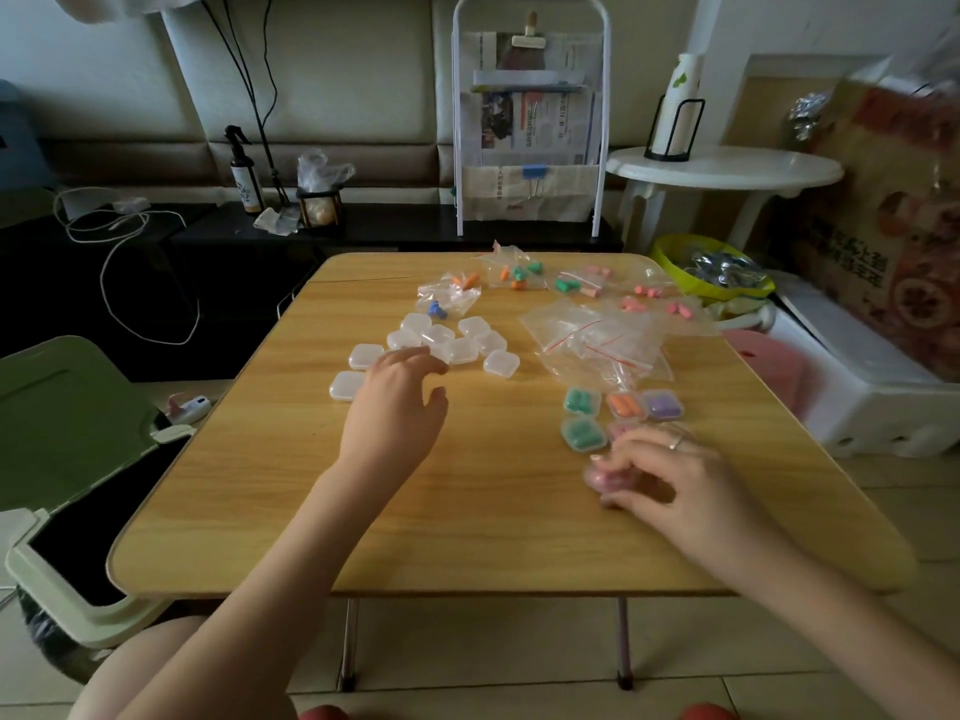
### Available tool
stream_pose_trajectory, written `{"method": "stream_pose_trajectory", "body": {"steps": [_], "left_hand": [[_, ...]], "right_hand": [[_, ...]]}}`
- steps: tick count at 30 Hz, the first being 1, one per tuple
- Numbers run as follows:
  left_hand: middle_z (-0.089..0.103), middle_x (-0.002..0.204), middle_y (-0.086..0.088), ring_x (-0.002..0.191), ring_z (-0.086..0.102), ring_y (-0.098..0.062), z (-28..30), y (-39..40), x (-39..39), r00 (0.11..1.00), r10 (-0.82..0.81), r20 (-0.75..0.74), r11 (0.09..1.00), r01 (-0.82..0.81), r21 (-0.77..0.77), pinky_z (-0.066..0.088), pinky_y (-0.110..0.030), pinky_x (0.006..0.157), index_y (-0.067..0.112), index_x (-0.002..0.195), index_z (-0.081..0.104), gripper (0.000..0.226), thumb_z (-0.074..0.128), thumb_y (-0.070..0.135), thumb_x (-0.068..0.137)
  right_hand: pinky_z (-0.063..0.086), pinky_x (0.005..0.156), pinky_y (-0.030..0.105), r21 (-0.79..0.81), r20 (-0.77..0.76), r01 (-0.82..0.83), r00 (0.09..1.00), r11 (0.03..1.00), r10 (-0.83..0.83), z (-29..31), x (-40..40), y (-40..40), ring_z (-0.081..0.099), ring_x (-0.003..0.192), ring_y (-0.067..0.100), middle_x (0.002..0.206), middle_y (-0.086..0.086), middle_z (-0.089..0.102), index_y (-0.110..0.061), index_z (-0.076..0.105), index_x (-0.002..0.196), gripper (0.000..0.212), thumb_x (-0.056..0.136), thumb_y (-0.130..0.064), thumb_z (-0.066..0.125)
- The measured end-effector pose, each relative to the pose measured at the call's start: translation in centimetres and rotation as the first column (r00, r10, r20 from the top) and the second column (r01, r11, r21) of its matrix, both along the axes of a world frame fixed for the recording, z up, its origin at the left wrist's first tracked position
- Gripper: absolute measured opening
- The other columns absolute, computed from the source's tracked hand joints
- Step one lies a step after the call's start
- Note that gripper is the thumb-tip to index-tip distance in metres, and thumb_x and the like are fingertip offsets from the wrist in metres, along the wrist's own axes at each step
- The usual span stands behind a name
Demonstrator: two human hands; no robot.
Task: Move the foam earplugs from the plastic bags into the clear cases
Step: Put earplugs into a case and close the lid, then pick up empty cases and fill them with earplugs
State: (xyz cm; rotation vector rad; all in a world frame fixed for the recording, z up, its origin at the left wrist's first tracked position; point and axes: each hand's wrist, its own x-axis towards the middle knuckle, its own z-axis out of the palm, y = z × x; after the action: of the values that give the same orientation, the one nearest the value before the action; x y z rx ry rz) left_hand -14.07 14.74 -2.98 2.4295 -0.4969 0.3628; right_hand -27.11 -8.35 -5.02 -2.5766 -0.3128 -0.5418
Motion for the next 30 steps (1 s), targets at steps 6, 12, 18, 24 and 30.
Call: {"method": "stream_pose_trajectory", "body": {"steps": [6, 12, 18, 24, 30], "left_hand": [[0.035, 0.151, -0.010, 0.142, 0.025, -0.026, -0.3, 1.1, 1.5, 0.985, 0.081, -0.151, 0.983, -0.054, 0.175, 0.026, -0.039, 0.111, 0.013, 0.137, 0.049, 0.049, 0.054, 0.008, 0.089], [0.049, 0.141, -0.010, 0.131, 0.041, -0.028, -0.4, 2.3, 1.7, 0.989, 0.072, -0.130, 0.987, -0.052, 0.149, 0.032, -0.031, 0.102, 0.007, 0.135, 0.051, 0.056, 0.044, -0.012, 0.082], [0.057, 0.131, -0.009, 0.115, 0.056, -0.028, -0.4, 4.7, 3.2, 0.994, 0.057, -0.090, 0.996, -0.051, 0.070, 0.043, -0.036, 0.098, 0.011, 0.124, 0.060, 0.049, 0.057, -0.009, 0.080], [0.060, 0.122, -0.012, 0.119, 0.049, -0.028, -0.9, 5.9, 4.2, 0.991, 0.099, -0.086, 0.981, -0.083, 0.177, 0.040, -0.037, 0.097, 0.016, 0.121, 0.064, 0.039, 0.055, -0.001, 0.087], [0.063, 0.117, 0.002, 0.124, 0.040, -0.023, -0.8, 6.6, 4.5, 0.992, 0.003, -0.123, 0.986, 0.018, 0.166, 0.030, -0.028, 0.095, 0.022, 0.111, 0.068, 0.039, 0.052, -0.004, 0.087]], "right_hand": [[0.040, 0.099, 0.040, -0.038, -0.035, -0.036, 0.999, 0.999, 0.035, 0.1, 0.3, -0.2, 0.055, 0.113, 0.003, 0.105, -0.018, 0.068, -0.029, 0.075, 0.096, 0.029, 0.082, -0.045, 0.056], [0.043, 0.095, 0.038, 0.019, -0.042, -0.057, 0.997, 0.998, 0.057, 0.4, 1.1, 0.3, 0.059, 0.096, -0.003, 0.093, -0.024, 0.064, -0.035, 0.068, 0.089, 0.009, 0.080, -0.037, 0.069], [0.049, 0.088, 0.036, 0.096, -0.027, -0.052, 0.998, 0.994, 0.054, 1.4, 2.2, 1.7, 0.055, 0.101, 0.000, 0.097, -0.024, 0.061, -0.031, 0.070, 0.095, 0.019, 0.084, -0.040, 0.058], [0.052, 0.057, 0.020, 0.139, -0.136, 0.023, 0.991, 0.990, -0.004, 2.6, 5.0, 3.3, 0.063, 0.059, 0.006, 0.090, -0.008, 0.061, -0.025, 0.066, 0.097, 0.012, 0.093, -0.029, 0.056], [0.042, 0.077, 0.024, 0.078, -0.017, 0.180, 0.984, 0.981, -0.180, 2.5, 9.9, 3.1, 0.052, 0.098, 0.010, 0.101, -0.008, 0.062, -0.020, 0.069, 0.102, 0.015, 0.092, -0.020, 0.058]]}}
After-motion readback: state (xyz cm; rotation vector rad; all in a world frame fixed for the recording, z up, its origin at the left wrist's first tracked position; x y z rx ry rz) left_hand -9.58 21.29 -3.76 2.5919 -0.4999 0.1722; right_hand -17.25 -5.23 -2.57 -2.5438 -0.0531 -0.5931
